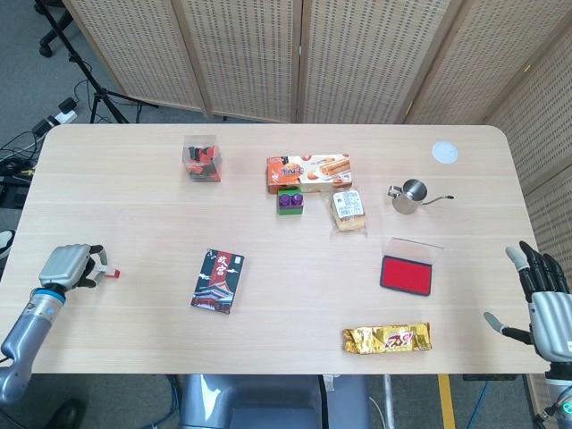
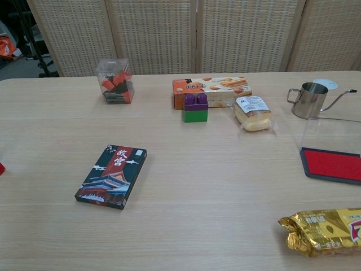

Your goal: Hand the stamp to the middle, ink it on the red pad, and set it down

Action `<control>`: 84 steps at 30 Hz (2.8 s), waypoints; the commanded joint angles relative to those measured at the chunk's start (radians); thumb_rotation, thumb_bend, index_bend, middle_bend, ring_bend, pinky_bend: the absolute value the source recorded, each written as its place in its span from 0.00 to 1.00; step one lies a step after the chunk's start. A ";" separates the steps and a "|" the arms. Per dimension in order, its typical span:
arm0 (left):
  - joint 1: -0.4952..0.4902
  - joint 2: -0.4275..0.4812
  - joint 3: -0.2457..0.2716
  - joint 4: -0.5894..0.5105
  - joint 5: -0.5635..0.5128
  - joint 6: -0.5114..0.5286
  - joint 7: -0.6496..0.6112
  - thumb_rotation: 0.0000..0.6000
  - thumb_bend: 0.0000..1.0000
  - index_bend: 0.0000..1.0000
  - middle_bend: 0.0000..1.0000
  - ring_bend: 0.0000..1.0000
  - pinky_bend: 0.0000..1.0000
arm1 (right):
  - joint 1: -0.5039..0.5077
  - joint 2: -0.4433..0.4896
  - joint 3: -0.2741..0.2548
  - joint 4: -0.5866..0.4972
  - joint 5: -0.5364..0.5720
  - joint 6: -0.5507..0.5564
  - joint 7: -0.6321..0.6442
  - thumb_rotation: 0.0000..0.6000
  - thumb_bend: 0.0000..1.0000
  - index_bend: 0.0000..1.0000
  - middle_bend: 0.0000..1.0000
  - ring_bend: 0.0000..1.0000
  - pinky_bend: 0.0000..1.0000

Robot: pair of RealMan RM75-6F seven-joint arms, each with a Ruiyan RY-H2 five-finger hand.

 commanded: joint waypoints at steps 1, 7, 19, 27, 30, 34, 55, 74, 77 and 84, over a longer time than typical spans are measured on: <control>-0.002 0.012 -0.004 -0.019 -0.002 0.003 0.001 1.00 0.36 0.58 0.97 0.91 0.88 | 0.000 0.001 0.000 0.000 0.001 0.000 0.002 1.00 0.00 0.00 0.00 0.00 0.00; -0.023 0.070 -0.032 -0.127 -0.002 0.028 0.035 1.00 0.36 0.58 0.97 0.91 0.88 | 0.003 0.003 0.002 0.001 0.005 -0.008 0.008 1.00 0.00 0.00 0.00 0.00 0.00; -0.195 0.126 -0.179 -0.458 -0.209 0.051 0.328 1.00 0.36 0.57 0.97 0.91 0.88 | 0.009 0.008 0.013 0.002 0.028 -0.019 0.027 1.00 0.00 0.00 0.00 0.00 0.00; -0.382 -0.007 -0.250 -0.528 -0.458 0.110 0.556 1.00 0.37 0.58 0.97 0.91 0.88 | 0.016 0.014 0.025 0.007 0.055 -0.038 0.050 1.00 0.00 0.00 0.00 0.00 0.00; -0.455 -0.056 -0.263 -0.526 -0.566 0.129 0.634 1.00 0.36 0.58 0.97 0.91 0.88 | 0.020 0.016 0.029 0.011 0.067 -0.049 0.059 1.00 0.00 0.00 0.00 0.00 0.00; -0.560 -0.131 -0.277 -0.503 -0.720 0.161 0.736 1.00 0.36 0.58 0.97 0.91 0.88 | 0.024 0.018 0.033 0.016 0.081 -0.063 0.072 1.00 0.00 0.00 0.00 0.00 0.00; -0.872 -0.496 -0.283 -0.150 -1.050 0.218 0.993 1.00 0.37 0.58 0.97 0.91 0.88 | 0.037 0.043 0.057 0.068 0.146 -0.128 0.192 1.00 0.00 0.00 0.00 0.00 0.00; -0.876 -0.593 -0.264 0.004 -1.053 0.164 1.010 1.00 0.36 0.57 0.97 0.91 0.88 | 0.040 0.052 0.059 0.078 0.151 -0.147 0.234 1.00 0.00 0.00 0.00 0.00 0.00; -0.880 -0.610 -0.261 0.025 -1.051 0.160 1.021 1.00 0.36 0.57 0.97 0.91 0.88 | 0.041 0.053 0.061 0.080 0.154 -0.150 0.238 1.00 0.00 0.00 0.00 0.00 0.00; -0.881 -0.633 -0.268 0.050 -1.052 0.155 1.033 1.00 0.35 0.57 0.97 0.91 0.88 | 0.041 0.052 0.061 0.082 0.154 -0.151 0.240 1.00 0.00 0.00 0.00 0.00 0.00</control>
